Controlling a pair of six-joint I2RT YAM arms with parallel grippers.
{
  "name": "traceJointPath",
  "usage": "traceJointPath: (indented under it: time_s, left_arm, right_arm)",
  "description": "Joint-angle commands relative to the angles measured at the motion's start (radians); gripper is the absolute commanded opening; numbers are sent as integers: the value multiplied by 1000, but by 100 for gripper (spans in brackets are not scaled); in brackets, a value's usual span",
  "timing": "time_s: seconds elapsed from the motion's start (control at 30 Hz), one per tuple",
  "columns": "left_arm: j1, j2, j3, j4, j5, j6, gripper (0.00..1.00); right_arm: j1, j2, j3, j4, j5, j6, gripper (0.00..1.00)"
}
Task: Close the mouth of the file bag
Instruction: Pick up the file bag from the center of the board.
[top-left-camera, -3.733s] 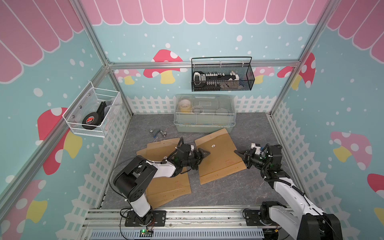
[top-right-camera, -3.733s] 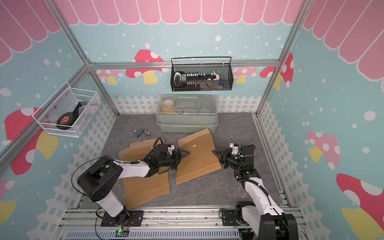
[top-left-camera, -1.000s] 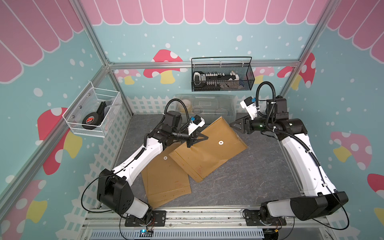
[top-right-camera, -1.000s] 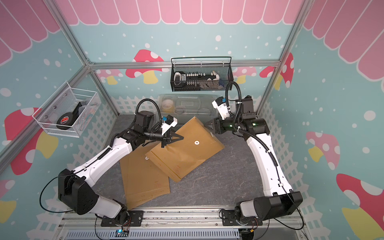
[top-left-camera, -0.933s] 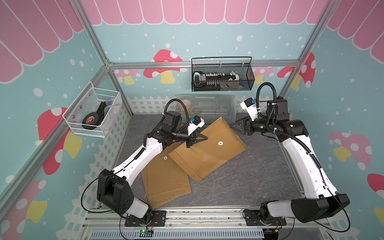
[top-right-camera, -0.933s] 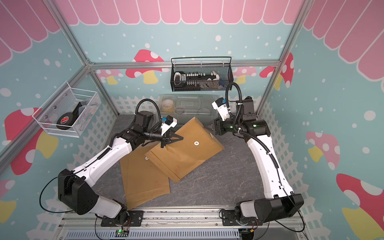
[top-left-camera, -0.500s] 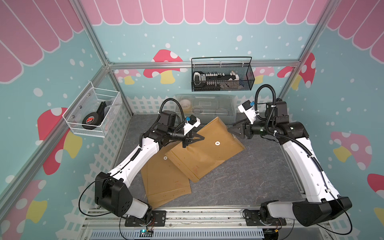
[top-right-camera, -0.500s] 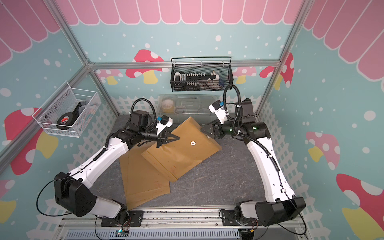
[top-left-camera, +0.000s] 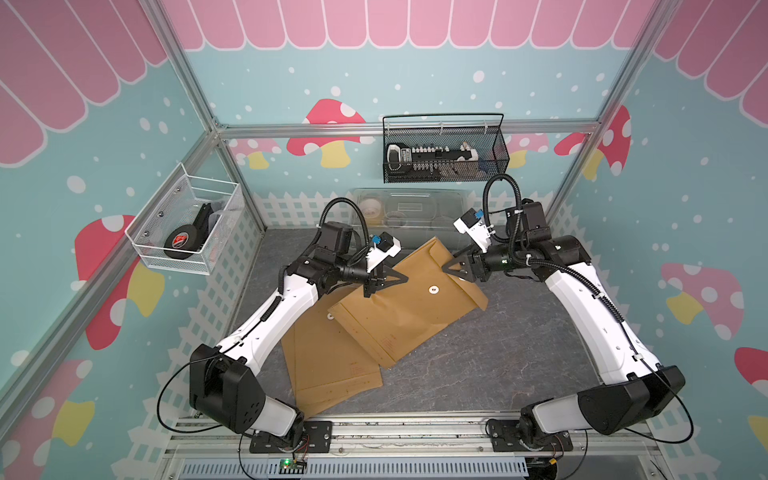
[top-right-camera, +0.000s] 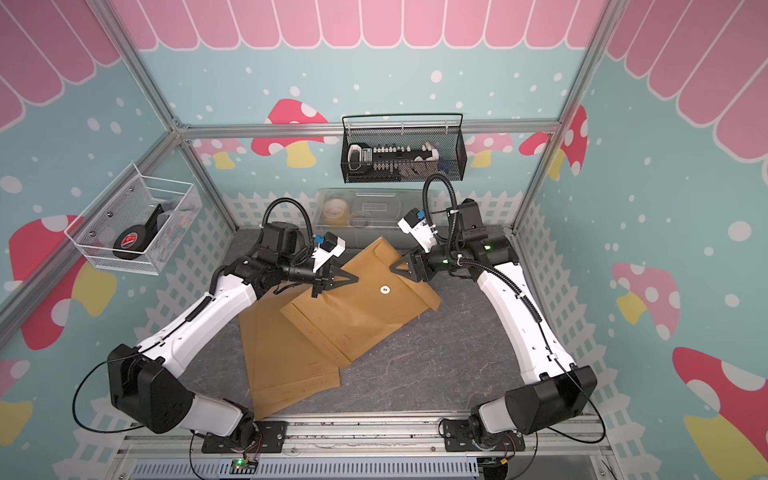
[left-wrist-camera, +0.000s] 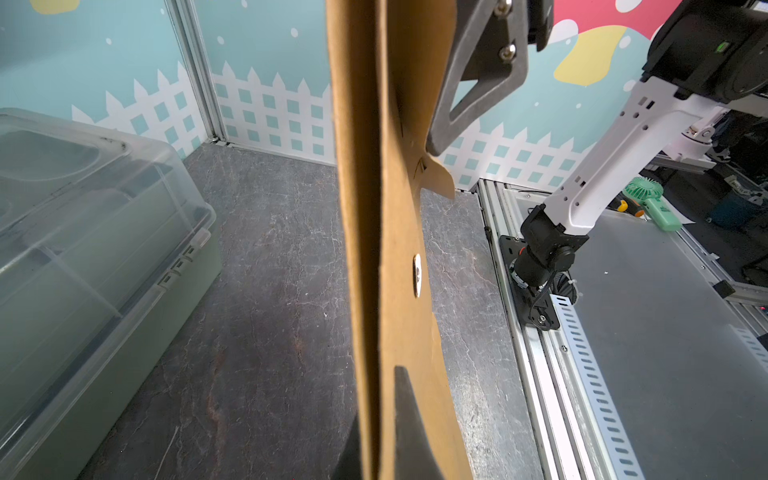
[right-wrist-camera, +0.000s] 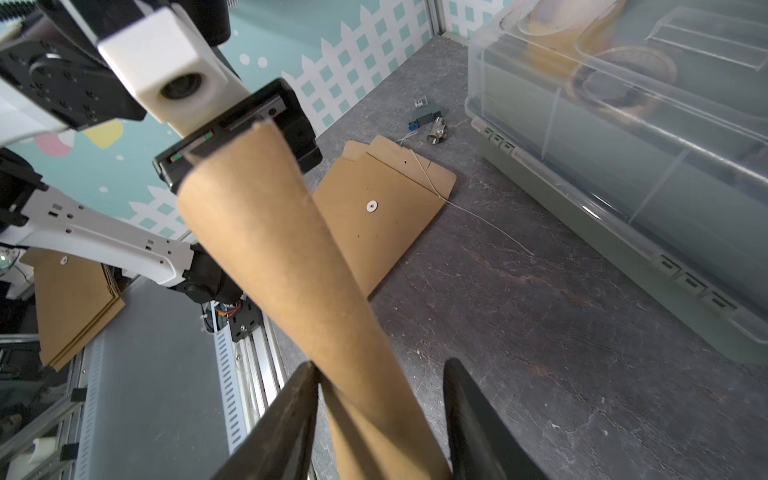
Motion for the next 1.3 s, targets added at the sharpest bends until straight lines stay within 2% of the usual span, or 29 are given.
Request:
traceJointPath:
  time_s: [0.0,0.13,0.3,0.37,0.47,0.53,0.6,0.67,0.77,0.9,1.07,1.27]
  left_arm:
    - [5,1,67,-8,23,49,0]
    - [9,31,110,-8,18,16,1]
    - [8,41,124,-8,15,-3,12]
    - [10,40,132,-15,13,-13,23]
    - [14,39,162,-50,15,-14,49]
    - [7,45,194,-51,35,-23,55]
    - [-12,70,237,-49,44,-43,71]
    - [-52,93,273,-50,59,-41,79]
    - [-82,126,312,-48,54,-30,80]
    - [-79,175,365,-69,36,-36,78]
    - [-78,222,424,-80,75,-56,75]
    - [-46,247,488,-167,56,-22,80]
  right_arm:
    - [12,0,0,-40,-27,-59,37]
    - [29,-3,-4,-39,-26,-59,23]
    - [44,-4,-2,-29,-13,-52,9]
    - [51,-9,-1,-24,5,-50,3]
    - [65,-22,-2,-19,47,-56,0]
    - [75,-29,-7,-13,58,-62,0]
    - [92,-29,-11,-6,73,-69,0]
    - [110,-21,-7,-6,92,-80,0]
    - [127,-4,4,-17,109,-97,0]
    - [138,0,25,-38,108,-120,0]
    - [141,-11,30,-45,88,-138,0]
    - [142,-15,42,-67,112,-160,0]
